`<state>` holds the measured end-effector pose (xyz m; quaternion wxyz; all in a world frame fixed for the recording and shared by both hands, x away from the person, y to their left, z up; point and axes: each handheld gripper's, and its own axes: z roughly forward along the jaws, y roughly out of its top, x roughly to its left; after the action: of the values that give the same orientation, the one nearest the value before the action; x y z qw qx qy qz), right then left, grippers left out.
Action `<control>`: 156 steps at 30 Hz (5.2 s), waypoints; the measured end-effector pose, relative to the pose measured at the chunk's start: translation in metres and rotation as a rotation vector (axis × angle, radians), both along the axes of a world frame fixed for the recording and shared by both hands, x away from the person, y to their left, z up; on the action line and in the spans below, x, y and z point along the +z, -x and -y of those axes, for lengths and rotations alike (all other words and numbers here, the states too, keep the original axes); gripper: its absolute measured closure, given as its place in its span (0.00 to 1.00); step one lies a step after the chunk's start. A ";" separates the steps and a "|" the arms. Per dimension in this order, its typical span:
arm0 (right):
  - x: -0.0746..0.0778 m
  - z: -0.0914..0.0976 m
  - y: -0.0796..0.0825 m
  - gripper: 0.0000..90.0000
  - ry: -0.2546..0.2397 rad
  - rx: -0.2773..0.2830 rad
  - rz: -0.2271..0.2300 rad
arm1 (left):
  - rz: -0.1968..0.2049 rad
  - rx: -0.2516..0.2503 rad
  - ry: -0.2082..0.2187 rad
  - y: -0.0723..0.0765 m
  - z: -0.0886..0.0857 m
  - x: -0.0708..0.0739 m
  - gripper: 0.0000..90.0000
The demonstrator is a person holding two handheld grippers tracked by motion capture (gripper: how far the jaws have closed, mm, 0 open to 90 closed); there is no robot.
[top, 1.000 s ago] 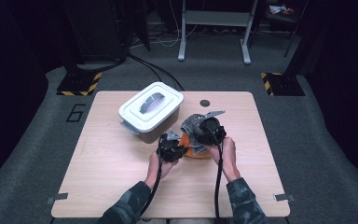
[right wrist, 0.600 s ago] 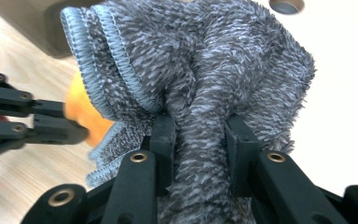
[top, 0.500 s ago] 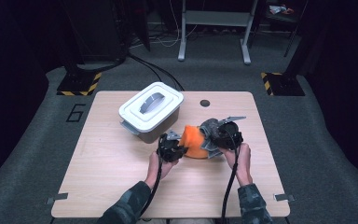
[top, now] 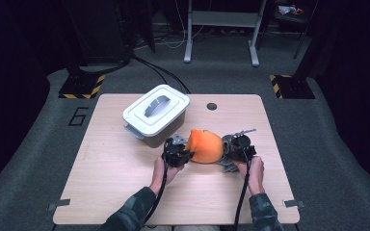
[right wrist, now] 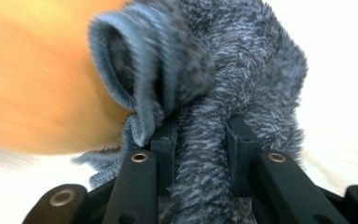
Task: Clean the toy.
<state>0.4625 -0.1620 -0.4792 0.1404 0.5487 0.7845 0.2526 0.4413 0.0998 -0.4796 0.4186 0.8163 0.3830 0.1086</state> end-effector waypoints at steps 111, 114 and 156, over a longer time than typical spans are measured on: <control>0.011 -0.003 -0.008 0.78 0.008 -0.015 0.023 | 0.007 -0.009 0.048 0.005 -0.007 -0.006 0.91; 0.033 -0.004 -0.003 0.78 0.000 -0.010 0.077 | 0.012 -0.007 0.053 0.006 -0.007 -0.006 0.91; 0.060 -0.036 -0.004 0.77 -0.004 0.105 0.130 | 0.023 -0.032 0.037 0.006 -0.005 -0.006 0.91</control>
<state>0.4663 -0.1260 -0.4196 0.1766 0.4895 0.8009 0.2962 0.4356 0.1050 -0.4859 0.4399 0.8130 0.3669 0.1043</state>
